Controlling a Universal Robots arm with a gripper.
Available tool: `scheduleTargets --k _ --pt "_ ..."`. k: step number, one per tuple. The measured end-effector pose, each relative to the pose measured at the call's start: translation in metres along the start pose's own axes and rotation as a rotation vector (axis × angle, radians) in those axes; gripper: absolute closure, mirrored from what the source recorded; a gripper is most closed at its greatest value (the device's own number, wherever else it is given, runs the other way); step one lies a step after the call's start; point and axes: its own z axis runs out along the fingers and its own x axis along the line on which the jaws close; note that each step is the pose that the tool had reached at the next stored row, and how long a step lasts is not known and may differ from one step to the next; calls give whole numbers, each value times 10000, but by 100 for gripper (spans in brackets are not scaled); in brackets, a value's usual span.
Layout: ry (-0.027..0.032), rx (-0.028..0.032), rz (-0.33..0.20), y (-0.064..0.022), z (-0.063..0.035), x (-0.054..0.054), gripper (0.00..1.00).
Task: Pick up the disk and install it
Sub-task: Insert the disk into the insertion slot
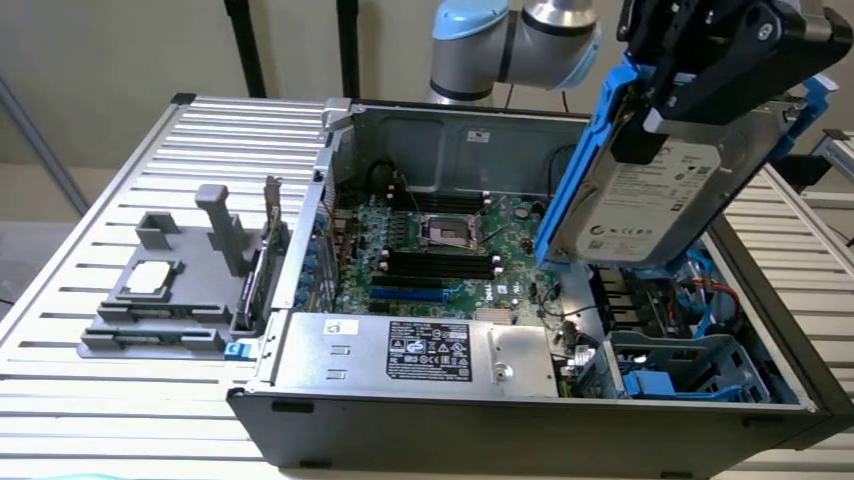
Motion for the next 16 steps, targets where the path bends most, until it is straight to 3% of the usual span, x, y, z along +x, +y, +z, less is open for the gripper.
scheduleTargets --k 9,14,16 --pt "0 0 0 -403 -18 116 67" --pt "0 0 1 -633 22 142 67" --pt "10 0 1 -685 43 148 67"
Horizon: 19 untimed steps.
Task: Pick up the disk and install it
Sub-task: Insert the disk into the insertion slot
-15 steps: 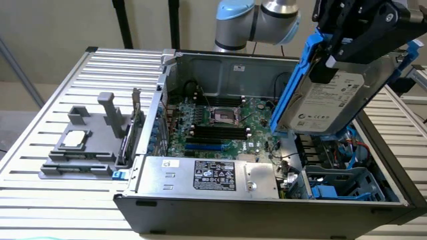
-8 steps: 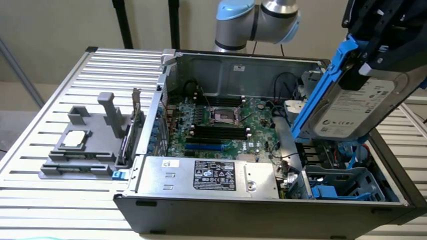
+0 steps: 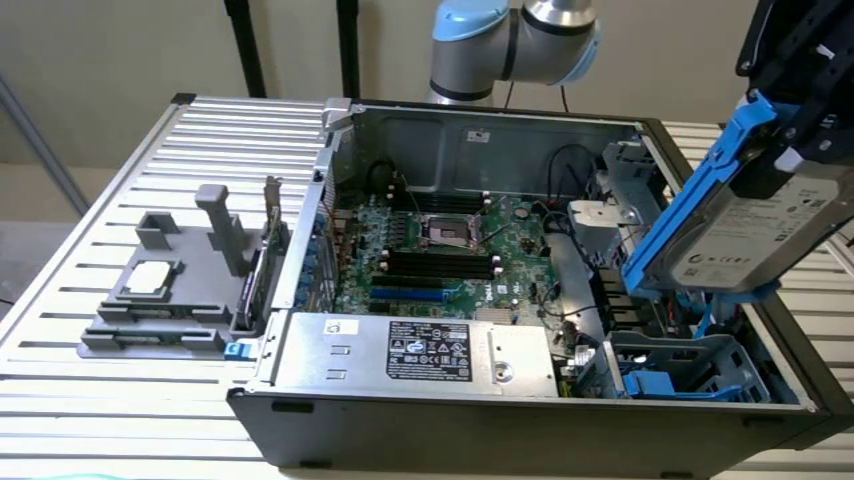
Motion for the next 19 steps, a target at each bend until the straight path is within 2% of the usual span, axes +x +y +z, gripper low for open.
scheduleTargets --k 4,6,11,14,16,19 --pt "27 13 36 -47 59 14 67" --pt "23 40 175 -51 88 19 67" --pt "3 61 511 -57 118 27 67" --pt "2 63 540 -103 123 47 67" --pt "2 60 541 -138 120 79 67" --pt "3 40 544 -149 113 190 67"
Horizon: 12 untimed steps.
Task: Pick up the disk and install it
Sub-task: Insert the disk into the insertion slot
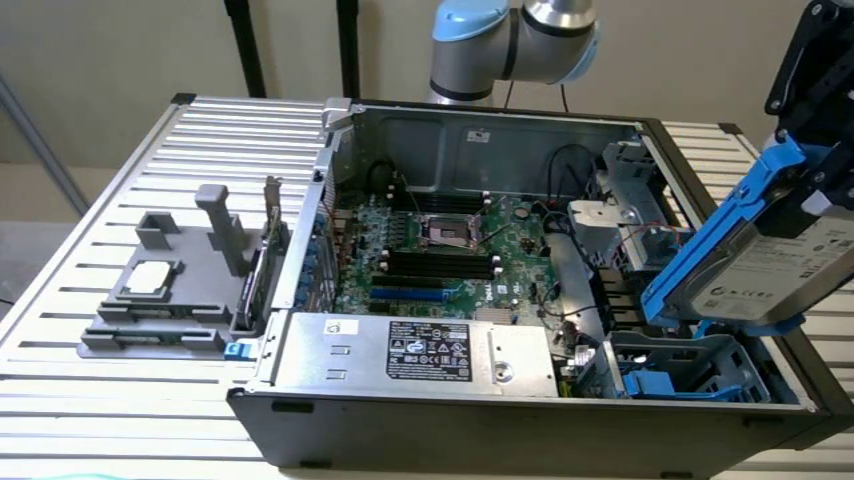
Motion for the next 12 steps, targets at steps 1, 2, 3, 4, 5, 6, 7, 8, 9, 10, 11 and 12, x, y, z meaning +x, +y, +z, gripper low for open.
scheduleTargets --k 1,2,3,4,5,6,7,8,9,10,11,12 --pt "-4 -1 0 -1 2 23 67" --pt "-1 -2 0 -2 5 35 67" --pt "-2 -2 -1 -3 10 41 67" --pt "-3 -2 -4 -4 19 44 67" --pt "0 -2 -8 -4 29 47 67" --pt "2 -1 -11 -1 42 51 67" --pt "0 3 -17 2 61 55 67" --pt "0 7 -26 7 80 57 67" --pt "-1 11 -38 12 99 60 67" --pt "0 15 -53 17 117 62 67" --pt "1 16 -73 21 135 63 67" --pt "3 16 -102 23 155 64 67"
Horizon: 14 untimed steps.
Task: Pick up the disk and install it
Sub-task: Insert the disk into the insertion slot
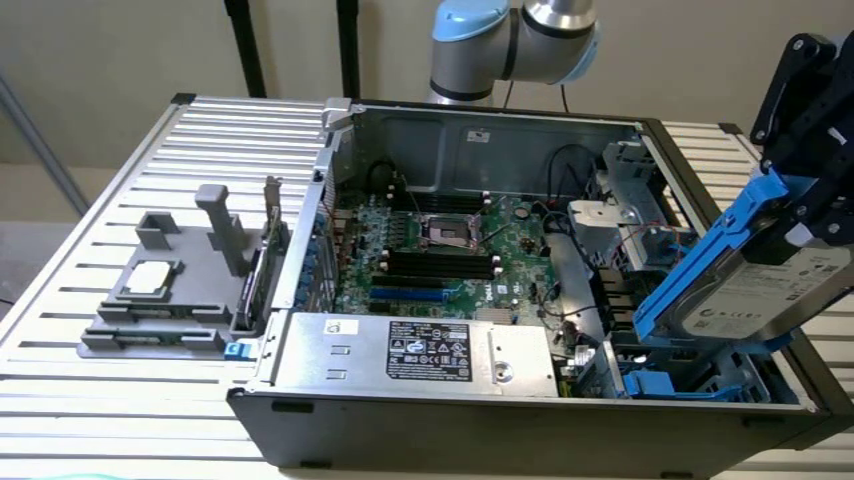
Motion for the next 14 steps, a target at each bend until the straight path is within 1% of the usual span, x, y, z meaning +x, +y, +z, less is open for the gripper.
scheduleTargets --k 6,9,14 --pt "11 -3 -153 5 99 6 67" --pt "9 53 -160 34 122 9 67" --pt "6 96 -170 56 145 19 67"
